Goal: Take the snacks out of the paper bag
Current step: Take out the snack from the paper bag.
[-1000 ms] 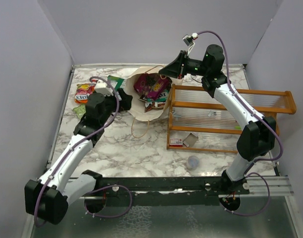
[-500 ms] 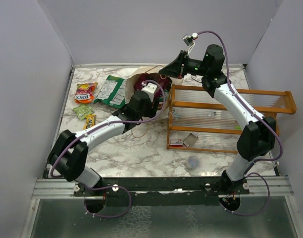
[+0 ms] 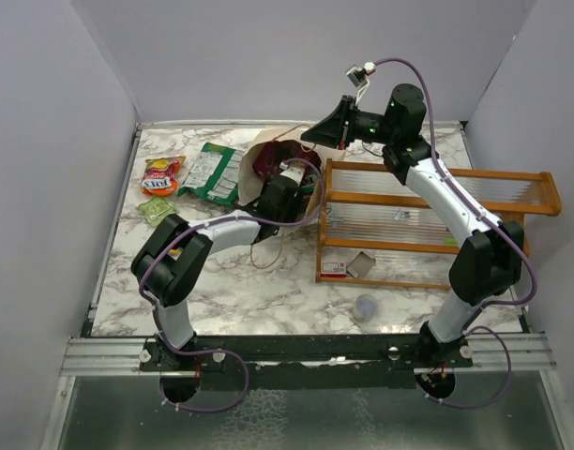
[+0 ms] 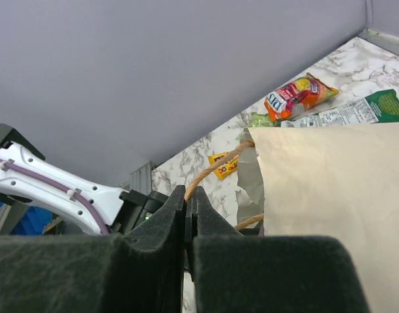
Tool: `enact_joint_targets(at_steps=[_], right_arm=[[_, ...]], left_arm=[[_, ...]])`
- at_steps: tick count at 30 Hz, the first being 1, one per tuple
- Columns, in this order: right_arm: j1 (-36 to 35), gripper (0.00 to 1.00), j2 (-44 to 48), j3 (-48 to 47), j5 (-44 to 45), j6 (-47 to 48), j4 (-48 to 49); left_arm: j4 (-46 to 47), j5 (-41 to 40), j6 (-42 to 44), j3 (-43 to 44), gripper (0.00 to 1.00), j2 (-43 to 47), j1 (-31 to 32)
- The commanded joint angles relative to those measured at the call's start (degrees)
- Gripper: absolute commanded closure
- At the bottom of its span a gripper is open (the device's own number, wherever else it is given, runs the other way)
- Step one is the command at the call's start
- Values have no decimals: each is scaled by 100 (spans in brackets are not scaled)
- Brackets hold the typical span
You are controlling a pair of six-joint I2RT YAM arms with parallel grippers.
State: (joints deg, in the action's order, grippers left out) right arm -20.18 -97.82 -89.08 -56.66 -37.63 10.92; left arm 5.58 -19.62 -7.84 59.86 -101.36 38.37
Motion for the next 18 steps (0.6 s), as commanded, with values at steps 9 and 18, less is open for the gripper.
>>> enact_joint_targets(at_steps=[9,18], right_arm=[[-2,99,251,-116,0,153,-92],[-3,99,214,-102,22,166,-100]], left_arm=[[143,-525,-18,97,78,242,-14],[-480,-232,-273,-110,100,1576,-11]])
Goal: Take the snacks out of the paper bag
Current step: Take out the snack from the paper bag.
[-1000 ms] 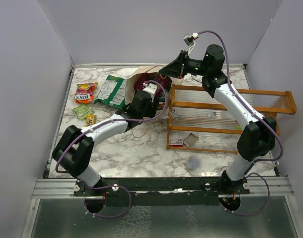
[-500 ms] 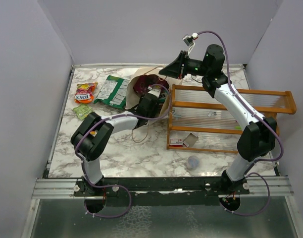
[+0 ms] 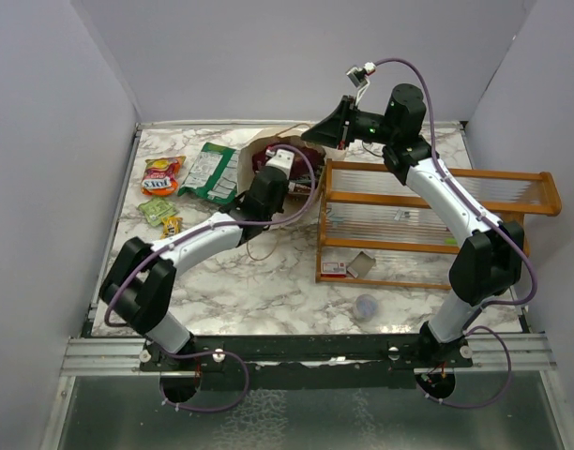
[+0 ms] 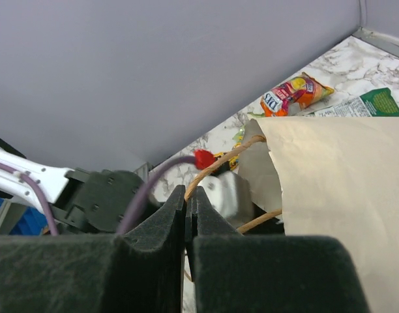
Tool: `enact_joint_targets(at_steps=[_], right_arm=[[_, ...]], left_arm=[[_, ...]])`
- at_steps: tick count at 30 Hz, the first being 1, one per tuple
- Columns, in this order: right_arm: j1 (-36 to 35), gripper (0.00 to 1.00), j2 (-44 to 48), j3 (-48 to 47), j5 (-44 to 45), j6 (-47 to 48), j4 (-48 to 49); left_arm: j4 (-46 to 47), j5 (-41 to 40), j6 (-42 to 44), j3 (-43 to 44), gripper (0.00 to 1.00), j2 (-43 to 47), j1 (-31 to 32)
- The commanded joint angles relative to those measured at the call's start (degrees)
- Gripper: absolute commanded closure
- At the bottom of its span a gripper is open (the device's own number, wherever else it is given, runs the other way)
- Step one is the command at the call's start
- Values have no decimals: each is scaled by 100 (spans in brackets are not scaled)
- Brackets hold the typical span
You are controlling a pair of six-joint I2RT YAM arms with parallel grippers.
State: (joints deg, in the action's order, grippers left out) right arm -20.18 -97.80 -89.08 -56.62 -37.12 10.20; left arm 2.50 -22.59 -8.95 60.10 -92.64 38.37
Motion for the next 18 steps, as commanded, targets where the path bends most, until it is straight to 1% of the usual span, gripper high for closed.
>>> enact_joint_targets(at_steps=[1,7,11,18], right_arm=[[-2,99,213,-94,21,117,-28],[-3,99,251,-83,92,125,-37],[-3,99,298,-62,159,172,-67],[-3,99,304,-35,186,184,-60]], left_arm=[[-202,146,-196,-163,100,835,-13],[-645,452,-320,-94,100,1478,-14],[-745,596,-305,-94,100,2008,-14],[-920,859,56,212,100,3104,-14]])
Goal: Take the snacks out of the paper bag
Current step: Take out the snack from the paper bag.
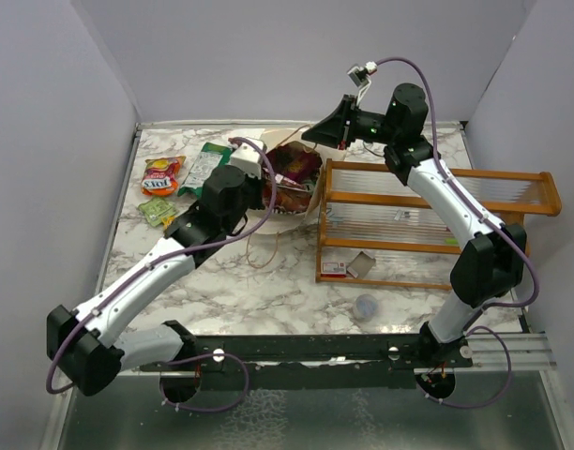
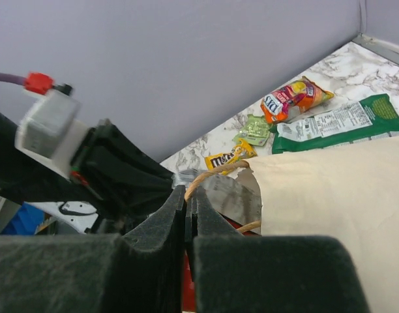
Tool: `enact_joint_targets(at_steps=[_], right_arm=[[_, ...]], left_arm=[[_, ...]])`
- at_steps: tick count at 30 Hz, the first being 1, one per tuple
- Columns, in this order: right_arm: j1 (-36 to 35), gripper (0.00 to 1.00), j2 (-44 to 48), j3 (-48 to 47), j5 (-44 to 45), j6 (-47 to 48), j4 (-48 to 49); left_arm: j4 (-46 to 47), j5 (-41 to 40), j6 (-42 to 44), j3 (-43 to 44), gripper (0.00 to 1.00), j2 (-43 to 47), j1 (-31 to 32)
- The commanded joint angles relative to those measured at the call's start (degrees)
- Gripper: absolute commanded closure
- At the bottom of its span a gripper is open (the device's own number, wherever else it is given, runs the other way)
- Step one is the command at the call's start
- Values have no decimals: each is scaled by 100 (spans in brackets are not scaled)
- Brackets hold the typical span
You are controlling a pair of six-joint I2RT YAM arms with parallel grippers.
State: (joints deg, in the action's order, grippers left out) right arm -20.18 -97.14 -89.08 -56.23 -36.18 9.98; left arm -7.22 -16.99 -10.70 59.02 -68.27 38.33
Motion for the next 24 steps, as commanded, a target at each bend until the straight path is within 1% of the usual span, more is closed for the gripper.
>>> enact_joint_targets(at_steps=[1,4,7,9,12,15,17,19,21,22,24], right_arm=[[-3,99,234,-31,155,80,-25],[-3,99,226,-22,149,58,9],[-3,99,222,-22,133,51,21],[-3,99,222,-22,125,54,22],[-3,99,224,-47,108,54,12],[-3,99,231,-65,95,54,3],[-2,99,224,-74,86,59,-10],[-3,99,224,-87,81,82,-45],[-2,99,210,-100,86,85,-48],[-3,99,209,-101,81,81,-28],[-1,99,178,-101,72,41,9]], left_arm=[[51,341,286,342,100,813,-9],[32,420,486,441,100,1262,-9],[-70,135,673,567,100,1625,-8],[-176,-317,797,667,100,1780,-14],[-343,-1257,1088,825,100,1858,-10],[-353,-2397,1421,917,100,1765,-10],[-294,-2852,1624,1013,100,1644,-14],[-60,-3046,1906,1059,100,1468,-54],[272,-3070,2168,1077,100,1274,-221],[411,-2977,2215,1106,100,1154,-417],[286,-2597,1940,1350,100,826,-974]])
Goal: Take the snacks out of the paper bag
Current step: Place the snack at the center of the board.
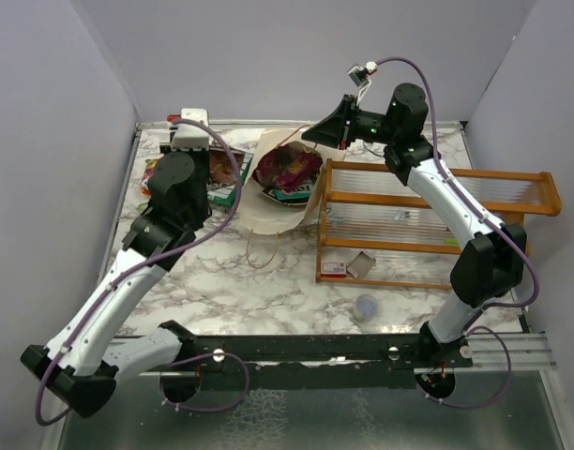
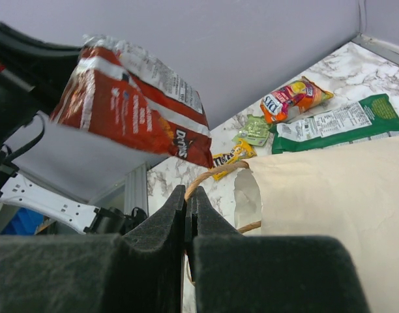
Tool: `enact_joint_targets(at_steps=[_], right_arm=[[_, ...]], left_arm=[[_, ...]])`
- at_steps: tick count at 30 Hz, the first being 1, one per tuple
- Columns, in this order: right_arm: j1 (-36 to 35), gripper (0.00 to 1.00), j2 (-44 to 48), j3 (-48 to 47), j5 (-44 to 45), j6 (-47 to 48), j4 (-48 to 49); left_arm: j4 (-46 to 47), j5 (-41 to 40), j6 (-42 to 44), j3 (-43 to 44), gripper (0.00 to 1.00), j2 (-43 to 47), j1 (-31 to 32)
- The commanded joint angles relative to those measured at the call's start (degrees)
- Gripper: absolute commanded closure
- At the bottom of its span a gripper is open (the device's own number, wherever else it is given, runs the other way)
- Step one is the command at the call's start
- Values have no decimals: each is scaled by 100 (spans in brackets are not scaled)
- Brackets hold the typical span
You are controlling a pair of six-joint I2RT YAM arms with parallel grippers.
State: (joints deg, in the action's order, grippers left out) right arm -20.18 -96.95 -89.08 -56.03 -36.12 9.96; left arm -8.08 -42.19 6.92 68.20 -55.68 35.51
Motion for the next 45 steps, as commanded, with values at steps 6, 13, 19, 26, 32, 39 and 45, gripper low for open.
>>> enact_joint_targets(at_steps=[6,13,19,26,32,39,45], right_arm=[[-3,99,165,-85,30,16,64],[-2,99,157,-76,27,74,19],[6,99,214,-94,45,150,-79],[10,99,274,-75,57,178,-125],[7,99,278,-48,69,176,-113],[6,99,168,-18,-3,16,106],[6,99,204,13,8,67,64]], left_arm=[[352,802,-812,781,100,-1467,-2162],[1845,2102,-703,696,100,-2748,-2669],[2493,3572,-493,1218,100,-3691,-2848],[3056,4957,348,755,100,-4464,-3086],[3409,4587,-82,-316,100,-4730,-3606],[2717,4671,-455,-485,92,-4607,-3630],[1212,2911,-1025,140,84,-4596,-3643]])
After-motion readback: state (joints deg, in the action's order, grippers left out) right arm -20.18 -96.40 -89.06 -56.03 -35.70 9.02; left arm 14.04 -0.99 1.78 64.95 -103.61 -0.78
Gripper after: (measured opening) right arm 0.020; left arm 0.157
